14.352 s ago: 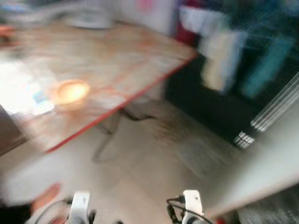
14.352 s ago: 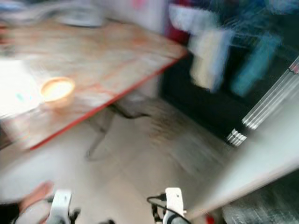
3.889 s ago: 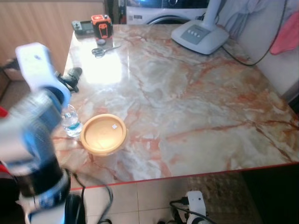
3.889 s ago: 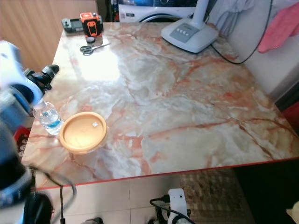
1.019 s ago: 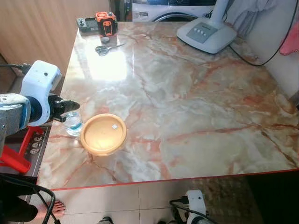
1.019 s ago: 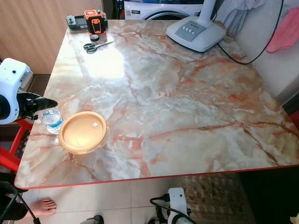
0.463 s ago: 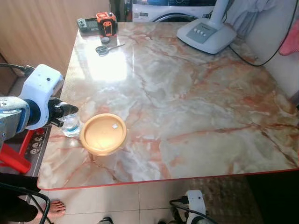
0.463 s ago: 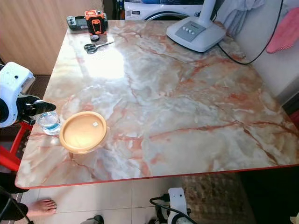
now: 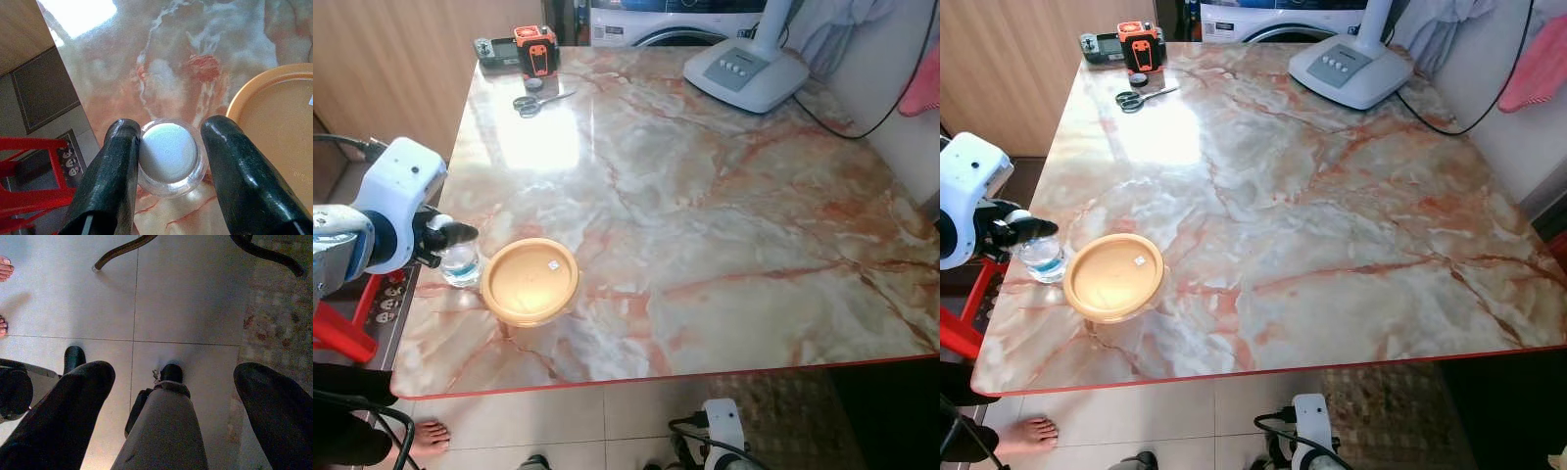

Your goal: Restocking fridge

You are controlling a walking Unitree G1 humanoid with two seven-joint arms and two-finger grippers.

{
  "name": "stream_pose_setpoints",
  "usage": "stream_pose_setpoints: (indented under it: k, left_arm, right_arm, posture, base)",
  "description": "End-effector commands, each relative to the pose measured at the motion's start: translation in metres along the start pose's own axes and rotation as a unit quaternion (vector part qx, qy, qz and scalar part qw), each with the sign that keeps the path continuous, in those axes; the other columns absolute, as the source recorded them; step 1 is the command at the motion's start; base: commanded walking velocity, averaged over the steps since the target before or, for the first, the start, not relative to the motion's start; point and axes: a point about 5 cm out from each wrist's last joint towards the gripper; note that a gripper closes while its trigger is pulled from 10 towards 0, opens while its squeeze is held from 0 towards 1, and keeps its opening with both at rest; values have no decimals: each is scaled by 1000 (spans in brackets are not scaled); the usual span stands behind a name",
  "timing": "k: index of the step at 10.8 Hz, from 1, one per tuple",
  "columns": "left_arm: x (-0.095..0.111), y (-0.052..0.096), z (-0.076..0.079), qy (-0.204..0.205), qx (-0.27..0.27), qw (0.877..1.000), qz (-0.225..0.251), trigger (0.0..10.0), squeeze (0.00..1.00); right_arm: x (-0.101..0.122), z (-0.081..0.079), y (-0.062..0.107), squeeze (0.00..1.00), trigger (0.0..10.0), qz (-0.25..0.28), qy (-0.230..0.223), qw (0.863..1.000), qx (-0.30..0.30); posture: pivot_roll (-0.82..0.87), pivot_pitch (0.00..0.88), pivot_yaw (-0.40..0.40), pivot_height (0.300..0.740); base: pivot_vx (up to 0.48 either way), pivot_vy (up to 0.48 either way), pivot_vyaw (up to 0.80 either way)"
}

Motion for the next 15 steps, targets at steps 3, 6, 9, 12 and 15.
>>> stream_pose_setpoints:
  k: [3,6,9,12,15]
  left_arm:
    - [-1,8,-6,-5,2,1000,-4,10000,0]
    - [0,14,-7,-17,-3,1000,-8,10000,0]
    - [-1,14,-9,-20,1,1000,-12,1882,0]
    - [-3,11,-6,-25,-4,1000,-14,10000,0]
    - [-9,9,-7,-43,3,999,-15,10000,0]
  right_arm:
    - [-8,2,2,0,10000,-17,2,1000,-2]
    - [-8,2,2,0,10000,-17,2,1000,-1]
    - [-8,2,2,0,10000,-17,2,1000,0]
    - [-8,2,2,0,10000,-17,3,1000,0]
    - [-8,3,2,0,10000,-18,4,1000,0]
  posture:
    - [50,172,-76,740]
    - [55,174,-76,740]
    - [53,174,-77,740]
    - [51,174,-78,740]
    - [47,175,-82,740]
  base:
    - [0,0,0]
    - [0,0,0]
    - [0,0,0]
    - [0,0,0]
    - [0,0,0]
Point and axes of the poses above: a point about 5 cm out from each wrist's last joint towards the gripper, its own y axis pointing back from the gripper into the wrist, its own x axis along the axis of the wrist's last joint, z = x × y, and after that the axes turned 1 degree about -y, right-handed
